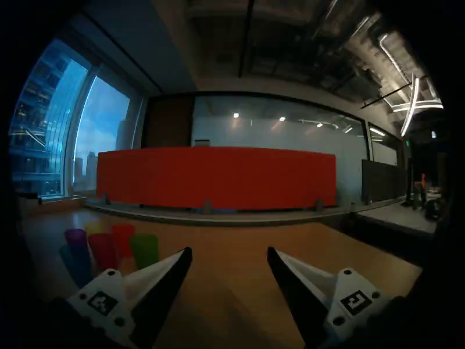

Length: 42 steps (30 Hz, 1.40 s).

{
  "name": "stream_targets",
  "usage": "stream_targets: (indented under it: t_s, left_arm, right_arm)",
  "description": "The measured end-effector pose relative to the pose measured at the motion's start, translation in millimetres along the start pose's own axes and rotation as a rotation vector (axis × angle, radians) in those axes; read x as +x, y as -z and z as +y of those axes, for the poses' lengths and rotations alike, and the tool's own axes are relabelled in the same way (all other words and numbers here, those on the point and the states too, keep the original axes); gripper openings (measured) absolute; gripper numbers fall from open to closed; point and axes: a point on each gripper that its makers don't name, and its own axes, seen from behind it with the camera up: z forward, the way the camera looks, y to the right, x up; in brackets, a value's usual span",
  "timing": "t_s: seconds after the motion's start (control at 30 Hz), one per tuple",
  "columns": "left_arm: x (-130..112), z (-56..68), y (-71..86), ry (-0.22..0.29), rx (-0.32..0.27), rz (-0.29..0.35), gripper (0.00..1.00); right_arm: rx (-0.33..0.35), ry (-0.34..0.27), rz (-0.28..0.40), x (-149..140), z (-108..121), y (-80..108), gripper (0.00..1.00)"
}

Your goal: Pour water

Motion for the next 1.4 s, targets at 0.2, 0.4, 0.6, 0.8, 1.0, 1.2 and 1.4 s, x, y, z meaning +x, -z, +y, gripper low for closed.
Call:
stream_targets:
  t_s: [0.2,0.4,0.6,0.8,1.0,1.2,1.4]
  left_arm:
    - [11,-7.1,-5.8,0.027,0.008,-0.023,0.91]
    - [32,-8.6,-12.0,0.027,0.002,-0.037,0.91]
    - [64,-5.0,-19.6,0.040,-0.020,-0.038,0.91]
    - [97,-5.3,-26.6,0.058,-0.041,-0.044,0.91]
    - [129,-2.9,-31.0,0.074,-0.078,-0.050,0.91]
    - [153,5.5,-31.2,0.076,-0.138,-0.061,0.91]
    - [167,16.1,-28.7,0.076,-0.198,-0.056,0.91]
  right_arm:
    - [0.006,0.008,0.001,33,2,0.4,1.00]
    - [0.023,0.009,-0.014,66,2,-1.2,1.00]
    - [0.048,-0.015,-0.032,98,-2,-8.3,1.00]
    - [0.067,-0.053,-0.053,125,-3,-14.7,1.00]
    - [0.095,-0.074,-0.080,149,-5,-18.1,1.00]
    - [0.120,-0.074,-0.081,165,-9,-17.9,1.00]
    - [0.155,-0.054,-0.087,170,-16,-16.7,1.00]
